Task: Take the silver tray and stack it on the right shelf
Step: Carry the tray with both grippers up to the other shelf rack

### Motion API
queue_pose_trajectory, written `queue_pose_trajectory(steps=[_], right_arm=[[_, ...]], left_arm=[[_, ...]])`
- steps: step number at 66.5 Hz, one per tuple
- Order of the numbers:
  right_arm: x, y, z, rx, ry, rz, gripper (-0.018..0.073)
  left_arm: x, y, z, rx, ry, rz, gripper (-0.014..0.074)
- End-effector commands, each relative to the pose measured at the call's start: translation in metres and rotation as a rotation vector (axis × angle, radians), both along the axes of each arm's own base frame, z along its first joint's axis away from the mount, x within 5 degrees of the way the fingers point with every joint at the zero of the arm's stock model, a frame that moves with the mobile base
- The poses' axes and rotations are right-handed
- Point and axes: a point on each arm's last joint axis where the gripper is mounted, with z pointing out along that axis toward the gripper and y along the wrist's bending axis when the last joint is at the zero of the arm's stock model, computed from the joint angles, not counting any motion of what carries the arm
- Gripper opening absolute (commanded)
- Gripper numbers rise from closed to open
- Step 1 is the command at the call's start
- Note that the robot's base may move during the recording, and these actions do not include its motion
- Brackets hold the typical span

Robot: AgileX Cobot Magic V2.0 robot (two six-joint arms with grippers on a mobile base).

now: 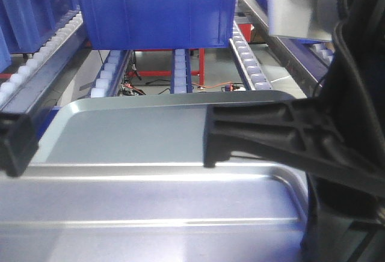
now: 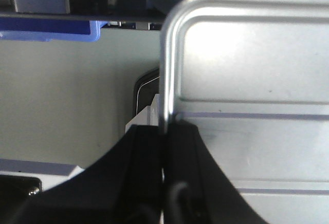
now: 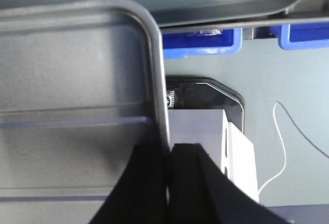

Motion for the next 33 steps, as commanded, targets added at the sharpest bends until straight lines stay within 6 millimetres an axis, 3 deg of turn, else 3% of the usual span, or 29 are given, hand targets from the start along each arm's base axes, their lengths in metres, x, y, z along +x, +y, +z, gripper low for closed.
queue_pose_trajectory(steps=[1,17,33], right_arm=[[0.005,-0.005,0.014,-0.009,-0.063,0.0,0.007],[0.011,-0.007,0.017,-0.02,-0.097,0.006,0.007],[0.038,-0.022,0.021,-0.01,-0.144,-0.016,0.007]], left_arm=[[0.0,0.005,0.013,0.036,-0.026,-0.016,-0.01],[0.006,-0.001,0.015,-0.014,-0.072,-0.097,-0.01],[0.025,-0.003,0.018,-0.128,-0.13,-0.115,-0.01]])
